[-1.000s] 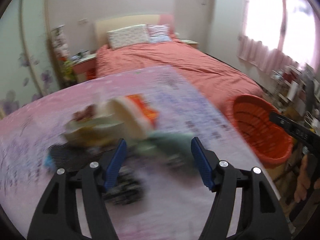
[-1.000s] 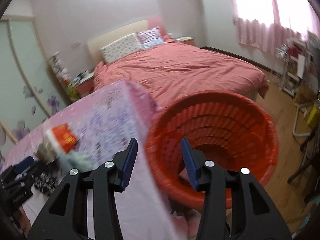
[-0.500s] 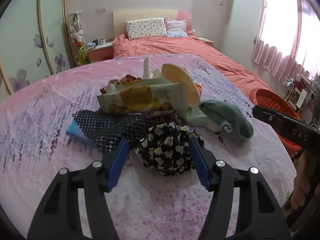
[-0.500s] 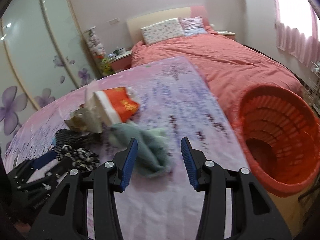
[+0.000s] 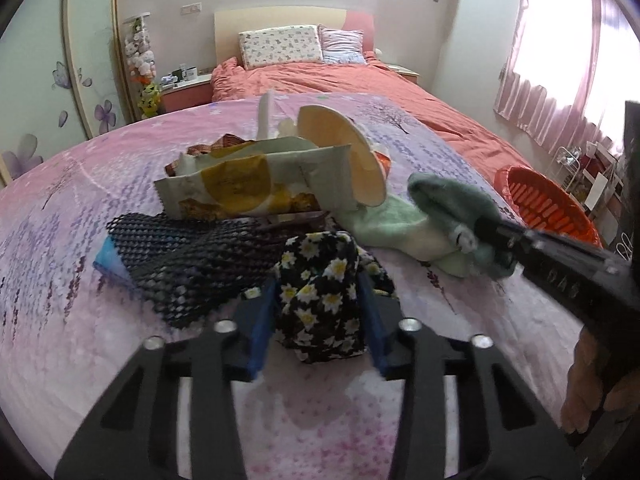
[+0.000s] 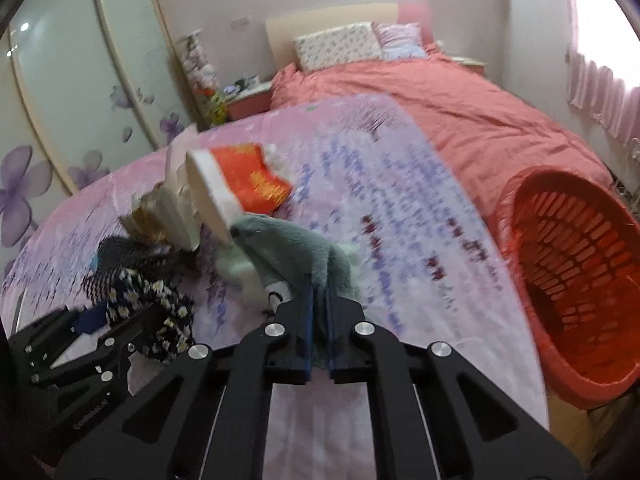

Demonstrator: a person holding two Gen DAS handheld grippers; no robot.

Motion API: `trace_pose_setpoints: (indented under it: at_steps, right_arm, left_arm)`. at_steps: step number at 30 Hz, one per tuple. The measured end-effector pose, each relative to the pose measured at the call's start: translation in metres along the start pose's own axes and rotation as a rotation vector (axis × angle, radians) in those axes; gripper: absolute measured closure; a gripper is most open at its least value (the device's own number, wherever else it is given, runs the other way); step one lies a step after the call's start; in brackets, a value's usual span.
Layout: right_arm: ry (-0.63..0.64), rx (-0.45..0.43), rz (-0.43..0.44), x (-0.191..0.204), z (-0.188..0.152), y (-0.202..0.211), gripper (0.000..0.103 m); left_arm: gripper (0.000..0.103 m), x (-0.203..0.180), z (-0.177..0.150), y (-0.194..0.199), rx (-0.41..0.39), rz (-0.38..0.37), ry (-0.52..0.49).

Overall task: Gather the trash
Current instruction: 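Grasp the grey-green sock with the right tool while the left tool grasps the floral cloth, then carry the sock and floral cloth over the orange basket and open both tools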

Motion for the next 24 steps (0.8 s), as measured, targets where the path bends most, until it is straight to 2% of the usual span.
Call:
trace_pose_setpoints:
  at_steps: [2,5,7,10,15,17,20,24]
  right_arm:
    - [-0.021,-0.040,-0.023,-0.007,0.006,0.008,0.098]
    - [-0.067,-0.068,-0.089,-0.025,0.012,0.012,0.098]
    - [-0.086,-0.054,-0.140,-0.034,0.012,0.008,0.098]
    - [-0.111,-0.002,-0.139,-0.042,0.008,-0.004,0.098]
    - [-0.111,0.031,-0.132,-0.039,0.003,-0.016,0.095]
    - [-0.115,0.040,-0.129,-0.039,0.003,-0.019,0.095]
    - [-0.104,0.047,-0.134,-0.039,-0.002,-0.016,0.096]
    - [-0.101,0.026,-0.130,-0.038,-0.001,-0.007,0.097]
  left_arm:
    - [0.076,-0.003,0.000,-0.002,-0.002,-0.007,-0.003]
    - [0.076,-0.005,0.000,-0.003,-0.001,-0.024,0.003]
    - [0.071,-0.006,0.001,-0.003,0.000,-0.030,0.013]
    - [0.067,-0.007,0.003,-0.005,0.001,-0.033,0.012]
    - [0.067,-0.011,0.004,-0.010,0.014,-0.040,0.003]
    - [0.081,-0.015,0.004,-0.011,0.012,-0.044,-0.006]
    - [0.088,-0.015,0.006,-0.005,-0.004,-0.058,-0.008]
    - [0.088,-0.003,0.012,0.012,-0.050,-0.070,0.008]
Point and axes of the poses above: each gripper's, at about its wrist camera, not at the fingertips, and y roughly against the way its jaws point, x to its left, z to its top, the point moved 6 cm from there along -y, roughly the way its jaws point, and after that the axes turned 13 degrees about z, right-handed, at the moved point
